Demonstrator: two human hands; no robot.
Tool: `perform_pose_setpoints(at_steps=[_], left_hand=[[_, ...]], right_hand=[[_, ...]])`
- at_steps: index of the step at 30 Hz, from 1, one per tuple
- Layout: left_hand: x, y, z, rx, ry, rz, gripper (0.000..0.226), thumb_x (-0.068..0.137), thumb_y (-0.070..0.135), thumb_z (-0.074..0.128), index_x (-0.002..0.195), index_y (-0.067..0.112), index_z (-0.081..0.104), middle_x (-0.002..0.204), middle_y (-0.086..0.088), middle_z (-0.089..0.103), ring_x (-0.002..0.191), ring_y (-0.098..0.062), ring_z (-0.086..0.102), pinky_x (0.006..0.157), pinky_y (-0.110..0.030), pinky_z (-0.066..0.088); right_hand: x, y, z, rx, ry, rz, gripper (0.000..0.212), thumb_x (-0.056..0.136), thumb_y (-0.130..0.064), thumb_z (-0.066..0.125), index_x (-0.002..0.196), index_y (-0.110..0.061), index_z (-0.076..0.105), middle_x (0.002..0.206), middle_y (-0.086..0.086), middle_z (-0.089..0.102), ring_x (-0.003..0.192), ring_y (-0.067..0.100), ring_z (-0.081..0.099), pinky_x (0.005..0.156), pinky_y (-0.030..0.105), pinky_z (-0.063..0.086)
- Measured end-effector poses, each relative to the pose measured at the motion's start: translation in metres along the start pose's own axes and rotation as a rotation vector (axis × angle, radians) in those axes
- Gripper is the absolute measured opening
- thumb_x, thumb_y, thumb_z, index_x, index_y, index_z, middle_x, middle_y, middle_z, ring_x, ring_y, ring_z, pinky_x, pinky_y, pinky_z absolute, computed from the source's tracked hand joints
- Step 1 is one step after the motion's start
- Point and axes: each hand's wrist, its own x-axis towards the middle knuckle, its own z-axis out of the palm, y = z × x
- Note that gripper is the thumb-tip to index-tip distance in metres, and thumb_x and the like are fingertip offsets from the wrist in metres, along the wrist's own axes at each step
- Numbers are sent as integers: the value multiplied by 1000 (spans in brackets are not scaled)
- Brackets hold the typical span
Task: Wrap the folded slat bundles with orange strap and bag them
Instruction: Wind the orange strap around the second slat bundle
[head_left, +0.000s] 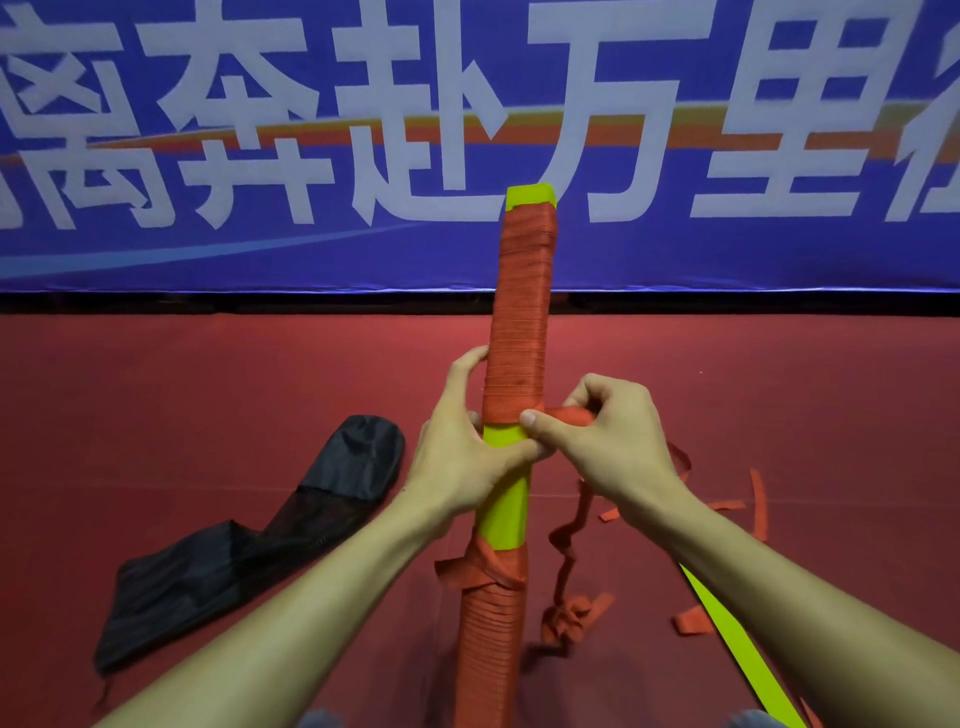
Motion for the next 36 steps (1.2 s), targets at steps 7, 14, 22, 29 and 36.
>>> perform_pose_setpoints(at_steps=[7, 14, 22, 29, 36], left_hand=[[0, 3, -6, -208, -210, -109, 83, 80, -12, 74, 134, 44, 45, 110, -12, 68, 80, -18, 70, 62, -31, 58], [-2, -1, -17, -274, -426, -119, 100, 84, -16, 67, 142, 57, 29, 104, -14, 69, 77, -16, 68, 68, -31, 57], [-7, -1, -14, -340, -427, -138, 104, 82, -14, 71, 118, 78, 40, 127, -31, 58, 99, -41, 65, 83, -45, 59], [-5, -6, -15, -310, -315, -102, 99, 80, -14, 72, 120, 73, 44, 106, -18, 72, 89, -17, 71, 70, -28, 56], [-3, -9, -20, -315, -290, -114, 98, 80, -13, 73, 120, 71, 43, 107, -22, 71, 92, -24, 72, 70, -28, 56]], right_hand=[[4, 8, -1, 29, -17, 21, 31, 72, -21, 83, 59, -18, 54, 52, -10, 52, 52, 10, 47, 56, 31, 42], [7, 10, -9, 35, -35, -6, 17, 75, -16, 81, 66, -17, 67, 58, -10, 62, 57, 5, 54, 61, 30, 48], [6, 13, -9, -3, -92, -36, 13, 76, -17, 81, 70, -20, 70, 62, -9, 68, 61, 6, 61, 62, 32, 53], [11, 19, -20, -52, -256, -105, 11, 84, -16, 74, 94, -21, 75, 77, -14, 70, 70, 6, 63, 70, 28, 52], [15, 25, -25, -190, -136, -220, 26, 70, -10, 86, 93, -14, 77, 75, -15, 66, 66, -5, 63, 68, 4, 47]])
